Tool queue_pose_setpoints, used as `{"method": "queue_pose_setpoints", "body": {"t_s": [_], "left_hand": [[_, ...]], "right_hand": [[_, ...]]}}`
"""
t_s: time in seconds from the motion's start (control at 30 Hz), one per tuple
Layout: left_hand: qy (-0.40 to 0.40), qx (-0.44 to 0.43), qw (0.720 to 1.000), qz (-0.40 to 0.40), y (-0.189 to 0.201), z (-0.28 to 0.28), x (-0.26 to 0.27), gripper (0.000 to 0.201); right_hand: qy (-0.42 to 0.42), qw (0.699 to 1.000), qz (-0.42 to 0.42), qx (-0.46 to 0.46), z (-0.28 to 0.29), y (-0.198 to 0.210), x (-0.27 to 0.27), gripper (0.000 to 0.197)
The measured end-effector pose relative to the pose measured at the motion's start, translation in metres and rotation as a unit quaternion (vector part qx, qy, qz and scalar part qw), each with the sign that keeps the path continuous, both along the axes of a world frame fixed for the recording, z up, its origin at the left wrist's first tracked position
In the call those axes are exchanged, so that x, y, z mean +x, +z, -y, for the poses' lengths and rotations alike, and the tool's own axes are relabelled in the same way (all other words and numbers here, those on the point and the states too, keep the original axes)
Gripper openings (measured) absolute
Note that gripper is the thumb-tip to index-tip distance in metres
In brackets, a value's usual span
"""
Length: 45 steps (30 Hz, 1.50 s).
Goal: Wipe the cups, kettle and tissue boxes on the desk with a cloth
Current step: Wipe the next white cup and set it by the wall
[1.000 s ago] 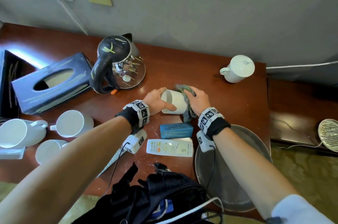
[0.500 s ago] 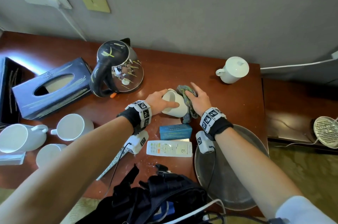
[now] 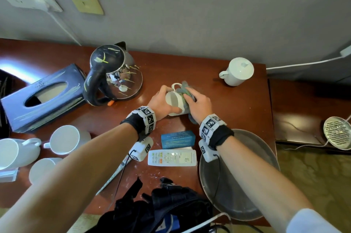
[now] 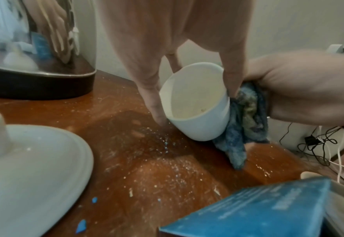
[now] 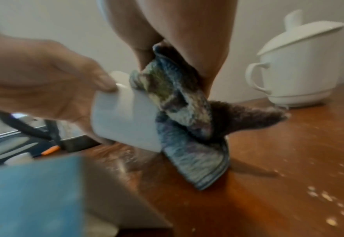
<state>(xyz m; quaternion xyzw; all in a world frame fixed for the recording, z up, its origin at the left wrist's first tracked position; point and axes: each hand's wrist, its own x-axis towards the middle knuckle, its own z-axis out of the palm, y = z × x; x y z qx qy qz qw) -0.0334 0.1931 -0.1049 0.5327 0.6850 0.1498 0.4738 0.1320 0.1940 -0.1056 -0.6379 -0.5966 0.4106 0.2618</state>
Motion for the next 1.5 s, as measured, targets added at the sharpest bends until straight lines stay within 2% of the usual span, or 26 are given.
{"method": "queue_pose_setpoints", "body": {"t_s": [0.07,0.13,0.23,0.27,0.33,0.47,0.53,0.67,0.8,0.87,1.03,1.17,1.33,1.4,1.5], "left_hand": [[-0.002,0.001,1.0,0.009,0.0,0.001,-0.003,0.071],[-0.009,0.002,1.0,0.005,0.0,0.0,-0.003,0.072],[-0.036,0.013,0.999,-0.017,0.003,-0.001,-0.001,0.075],[-0.046,0.016,0.998,-0.024,0.005,-0.002,0.0,0.075],[-0.058,0.016,0.998,-0.03,0.006,-0.005,0.0,0.074],[-0.079,0.009,0.996,-0.037,0.009,-0.007,-0.001,0.073],[-0.083,0.014,0.996,-0.036,0.009,-0.006,-0.001,0.075],[-0.078,0.024,0.996,-0.035,0.012,-0.006,0.005,0.085],[-0.092,0.009,0.994,-0.05,0.014,-0.006,0.008,0.09],[-0.08,0.009,0.995,-0.055,0.013,-0.005,0.007,0.089],[-0.082,0.02,0.995,-0.058,0.012,-0.005,0.005,0.089],[-0.086,0.017,0.995,-0.044,0.01,-0.005,0.0,0.086],[-0.125,-0.006,0.992,-0.024,0.012,-0.007,0.002,0.088],[-0.138,-0.018,0.99,-0.016,0.011,-0.004,0.002,0.088],[-0.103,-0.038,0.994,0.011,0.01,0.001,0.002,0.077]], "right_hand": [[0.039,0.998,-0.005,0.053,0.012,-0.001,-0.005,0.033],[0.033,0.998,-0.012,0.046,0.014,-0.009,-0.003,0.034],[-0.094,0.994,-0.029,-0.054,-0.005,-0.017,0.008,0.031],[-0.111,0.991,-0.021,-0.076,-0.013,-0.017,0.011,0.03],[-0.096,0.992,-0.001,-0.078,-0.019,-0.014,0.011,0.029],[-0.012,1.0,0.016,-0.009,0.001,0.005,-0.002,0.032],[0.002,1.0,0.023,-0.002,0.005,0.005,0.0,0.034],[-0.086,0.991,0.055,-0.082,-0.018,-0.008,0.018,0.028],[-0.136,0.984,0.016,-0.117,-0.024,-0.007,0.019,0.029],[-0.125,0.987,-0.004,-0.098,-0.021,-0.001,0.013,0.027],[-0.044,0.997,0.054,-0.035,-0.002,0.008,0.003,0.031],[-0.002,1.0,0.004,-0.027,0.009,0.018,0.019,0.028],[-0.142,0.986,-0.081,-0.04,-0.012,0.011,0.038,0.032],[-0.145,0.983,-0.098,-0.055,-0.016,0.002,0.036,0.032],[-0.124,0.982,-0.127,-0.065,-0.015,-0.008,0.026,0.031]]}}
